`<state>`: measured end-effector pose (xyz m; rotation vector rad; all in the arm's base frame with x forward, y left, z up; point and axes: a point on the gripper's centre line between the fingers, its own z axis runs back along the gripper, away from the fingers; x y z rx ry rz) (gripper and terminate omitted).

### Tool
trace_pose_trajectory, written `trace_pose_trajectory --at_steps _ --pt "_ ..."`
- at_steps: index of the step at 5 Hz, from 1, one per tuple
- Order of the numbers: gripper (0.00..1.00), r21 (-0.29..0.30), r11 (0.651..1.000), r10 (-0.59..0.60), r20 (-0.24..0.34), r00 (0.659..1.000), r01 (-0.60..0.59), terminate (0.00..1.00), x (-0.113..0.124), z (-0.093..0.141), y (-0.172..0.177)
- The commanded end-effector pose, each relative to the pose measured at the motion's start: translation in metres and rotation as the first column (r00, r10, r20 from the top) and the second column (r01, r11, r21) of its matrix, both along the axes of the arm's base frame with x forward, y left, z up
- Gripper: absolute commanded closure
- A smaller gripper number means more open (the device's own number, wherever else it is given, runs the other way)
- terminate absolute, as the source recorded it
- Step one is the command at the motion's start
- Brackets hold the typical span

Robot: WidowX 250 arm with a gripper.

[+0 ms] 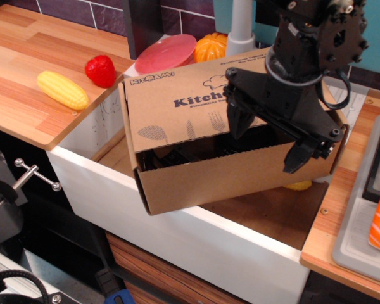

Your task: Open brown1fbox flap

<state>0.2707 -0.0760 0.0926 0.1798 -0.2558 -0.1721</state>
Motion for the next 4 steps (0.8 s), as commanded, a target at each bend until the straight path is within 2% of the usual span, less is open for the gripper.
trace_pose_trajectory --at_steps 1,2,4 --pt "0.00 0.107 0.989 -0.110 0.064 0.992 0.103 0.00 0.0134 0.0154 0.0100" --pt "0.00 0.192 0.971 -0.167 0.099 0.981 0.146 0.00 0.0172 0.0157 0.0142" --pt "0.00 0.273 0.943 -0.234 0.132 0.963 0.191 0.00 0.0225 0.0160 0.0198"
